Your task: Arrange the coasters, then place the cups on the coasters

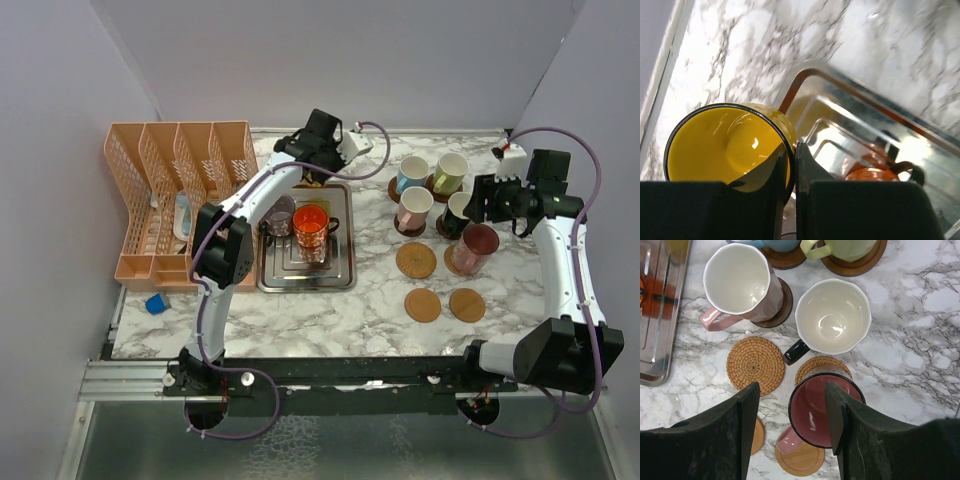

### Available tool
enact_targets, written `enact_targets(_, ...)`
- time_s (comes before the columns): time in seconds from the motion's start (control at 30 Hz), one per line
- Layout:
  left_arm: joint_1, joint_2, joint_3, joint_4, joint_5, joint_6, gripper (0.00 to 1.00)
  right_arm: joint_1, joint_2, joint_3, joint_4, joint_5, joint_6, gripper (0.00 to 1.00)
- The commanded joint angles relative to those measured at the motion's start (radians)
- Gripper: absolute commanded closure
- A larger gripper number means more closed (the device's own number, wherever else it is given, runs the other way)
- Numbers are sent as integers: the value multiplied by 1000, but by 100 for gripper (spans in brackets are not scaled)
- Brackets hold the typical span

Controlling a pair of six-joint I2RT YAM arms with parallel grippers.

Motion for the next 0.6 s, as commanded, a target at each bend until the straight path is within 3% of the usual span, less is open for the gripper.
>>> enact_targets(0.0, -105, -122, 51, 41, -85, -41, 100, 4, -9, -4, 66, 27, 24, 45)
enact_targets(0.37, -315, -279, -48, 46, -45, -335, 100, 4, 23, 0, 173, 90, 97, 44)
enact_targets(0.57, -436, -324, -111, 70, -34, -417, 100, 3, -13, -30, 188, 160, 108, 43)
